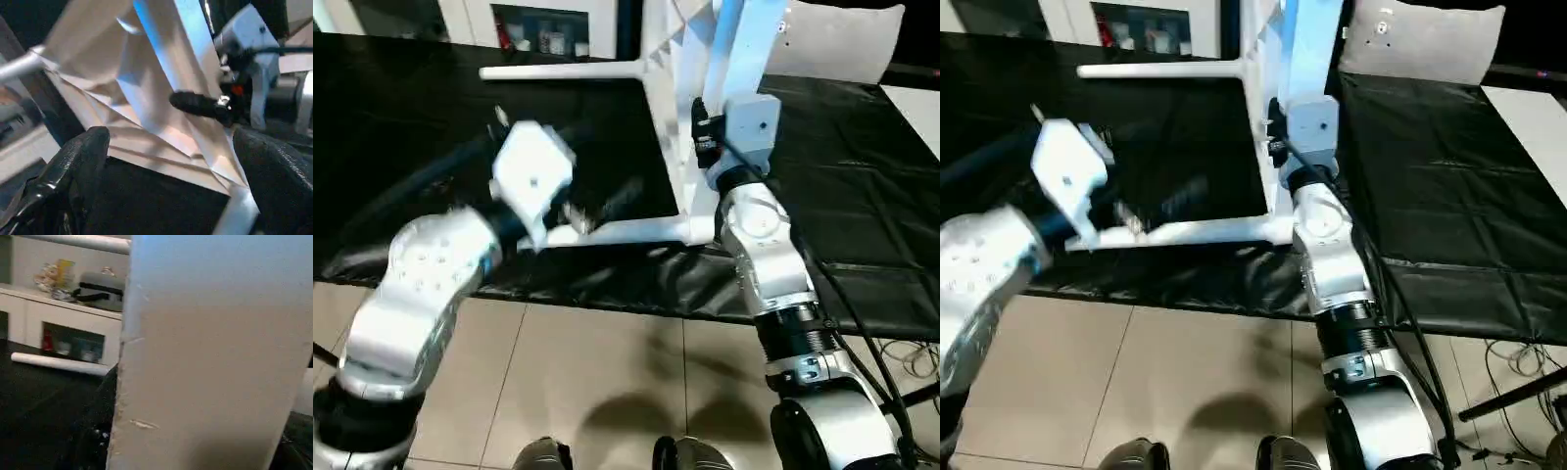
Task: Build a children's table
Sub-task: Flip table
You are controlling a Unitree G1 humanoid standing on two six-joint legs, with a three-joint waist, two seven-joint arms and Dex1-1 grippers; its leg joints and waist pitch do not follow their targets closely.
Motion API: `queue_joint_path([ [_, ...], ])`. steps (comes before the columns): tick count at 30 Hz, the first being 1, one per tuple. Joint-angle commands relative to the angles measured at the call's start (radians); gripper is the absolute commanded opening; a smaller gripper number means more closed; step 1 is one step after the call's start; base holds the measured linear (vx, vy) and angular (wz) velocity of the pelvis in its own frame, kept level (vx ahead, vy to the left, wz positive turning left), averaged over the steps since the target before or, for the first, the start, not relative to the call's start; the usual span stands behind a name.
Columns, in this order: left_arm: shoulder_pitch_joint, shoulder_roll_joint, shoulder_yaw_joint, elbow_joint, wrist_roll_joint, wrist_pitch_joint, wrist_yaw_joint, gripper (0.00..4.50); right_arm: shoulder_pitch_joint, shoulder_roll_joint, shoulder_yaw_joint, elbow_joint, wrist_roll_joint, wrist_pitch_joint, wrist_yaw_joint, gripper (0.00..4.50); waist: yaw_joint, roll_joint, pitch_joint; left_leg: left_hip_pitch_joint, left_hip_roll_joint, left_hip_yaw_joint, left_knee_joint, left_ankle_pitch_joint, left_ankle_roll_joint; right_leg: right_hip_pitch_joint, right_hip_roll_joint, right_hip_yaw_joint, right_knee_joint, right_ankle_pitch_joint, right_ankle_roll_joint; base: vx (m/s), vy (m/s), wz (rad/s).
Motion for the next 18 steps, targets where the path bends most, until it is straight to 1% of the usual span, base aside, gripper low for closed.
queue_joint_path([
  [1,-0.019,0.012,-0.004,-0.007,0.028,-0.022,0.001,4.5,0.007,-0.059,-0.045,0.018,-0.074,0.031,-0.064,1.96,-0.011,0.009,-0.071,0.032,0.043,-0.009,-0.086,-0.198,-0.034,0.052,-0.037,0.053,-0.062,-0.231,-0.128,0.0,0.0,0.0],
  [2,-0.029,0.013,-0.003,-0.008,0.034,-0.032,0.0,4.5,0.008,-0.065,-0.049,0.023,-0.077,0.032,-0.071,1.96,-0.01,0.007,-0.072,0.034,0.042,-0.007,-0.085,-0.197,-0.034,0.051,-0.036,0.054,-0.062,-0.222,-0.128,0.0,0.0,0.0],
  [5,-0.069,0.007,0.016,-0.011,0.039,-0.065,0.01,4.5,0.014,-0.08,-0.06,0.033,-0.076,0.035,-0.09,1.96,-0.007,0.007,-0.07,0.033,0.043,-0.007,-0.087,-0.215,-0.037,0.05,-0.037,0.054,-0.064,-0.241,-0.126,0.0,0.0,0.0],
  [7,-0.087,0.008,0.024,-0.007,0.045,-0.085,0.021,4.5,0.017,-0.081,-0.053,0.037,-0.067,0.039,-0.087,1.96,-0.009,0.004,-0.072,0.027,0.042,-0.01,-0.087,-0.212,-0.043,0.056,-0.039,0.052,-0.062,-0.247,-0.119,0.0,0.0,0.0],
  [9,-0.097,0.013,0.03,0.001,0.061,-0.097,0.033,4.5,0.016,-0.072,-0.043,0.047,-0.041,0.038,-0.05,1.96,-0.012,0.002,-0.075,0.022,0.041,-0.011,-0.086,-0.203,-0.042,0.06,-0.04,0.052,-0.06,-0.242,-0.115,0.0,0.0,0.0],
  [10,-0.102,0.021,0.03,0.01,0.084,-0.108,0.04,4.5,0.013,-0.067,-0.034,0.058,-0.025,0.043,-0.024,1.96,-0.014,0.0,-0.076,0.019,0.041,-0.012,-0.085,-0.195,-0.04,0.062,-0.041,0.051,-0.059,-0.237,-0.114,0.0,0.0,0.0],
  [11,-0.11,0.033,0.03,0.022,0.113,-0.115,0.05,4.5,0.015,-0.057,-0.032,0.064,0.006,0.039,0.014,1.96,-0.016,0.0,-0.076,0.019,0.041,-0.012,-0.085,-0.197,-0.035,0.062,-0.041,0.051,-0.06,-0.238,-0.113,0.0,0.0,0.0],
  [12,-0.124,0.053,0.033,0.045,0.163,-0.135,0.071,4.5,0.015,-0.05,-0.03,0.074,0.03,0.051,0.043,2.52,-0.021,-0.004,-0.078,0.015,0.042,-0.014,-0.085,-0.199,-0.028,0.065,-0.042,0.05,-0.06,-0.251,-0.107,0.0,0.0,0.0],
  [13,-0.128,0.059,0.034,0.05,0.176,-0.14,0.077,4.5,0.016,-0.049,-0.03,0.076,0.034,0.053,0.047,2.66,-0.021,-0.001,-0.077,0.016,0.042,-0.014,-0.085,-0.202,-0.027,0.063,-0.041,0.05,-0.061,-0.257,-0.106,0.0,0.0,0.0],
  [14,-0.139,0.077,0.034,0.068,0.216,-0.156,0.095,4.5,0.018,-0.043,-0.032,0.077,0.049,0.062,0.061,2.66,-0.025,0.001,-0.075,0.015,0.043,-0.016,-0.087,-0.215,-0.034,0.063,-0.04,0.05,-0.063,-0.274,-0.104,0.0,0.0,0.0],
  [15,-0.15,0.096,0.031,0.085,0.252,-0.171,0.107,4.5,0.021,-0.04,-0.033,0.076,0.056,0.077,0.067,2.73,-0.027,0.003,-0.076,0.017,0.044,-0.016,-0.087,-0.221,-0.039,0.062,-0.042,0.051,-0.064,-0.277,-0.106,0.0,0.0,0.0],
  [16,-0.16,0.119,0.024,0.106,0.299,-0.198,0.123,4.5,0.025,-0.038,-0.029,0.076,0.059,0.086,0.07,2.87,-0.032,-0.003,-0.08,0.016,0.044,-0.018,-0.086,-0.224,-0.044,0.066,-0.042,0.051,-0.064,-0.274,-0.112,0.0,0.0,0.0],
  [17,-0.172,0.139,0.015,0.131,0.343,-0.221,0.141,4.5,0.027,-0.035,-0.029,0.081,0.055,0.098,0.058,2.87,-0.033,-0.002,-0.08,0.015,0.043,-0.018,-0.084,-0.222,-0.043,0.065,-0.041,0.051,-0.064,-0.271,-0.114,0.0,0.0,0.0],
  [18,-0.177,0.146,0.012,0.141,0.36,-0.23,0.148,4.5,0.028,-0.034,-0.029,0.083,0.052,0.103,0.053,3.09,-0.036,-0.002,-0.084,0.014,0.043,-0.018,-0.082,-0.195,-0.044,0.067,-0.042,0.052,-0.06,-0.241,-0.127,0.0,0.0,0.0],
])
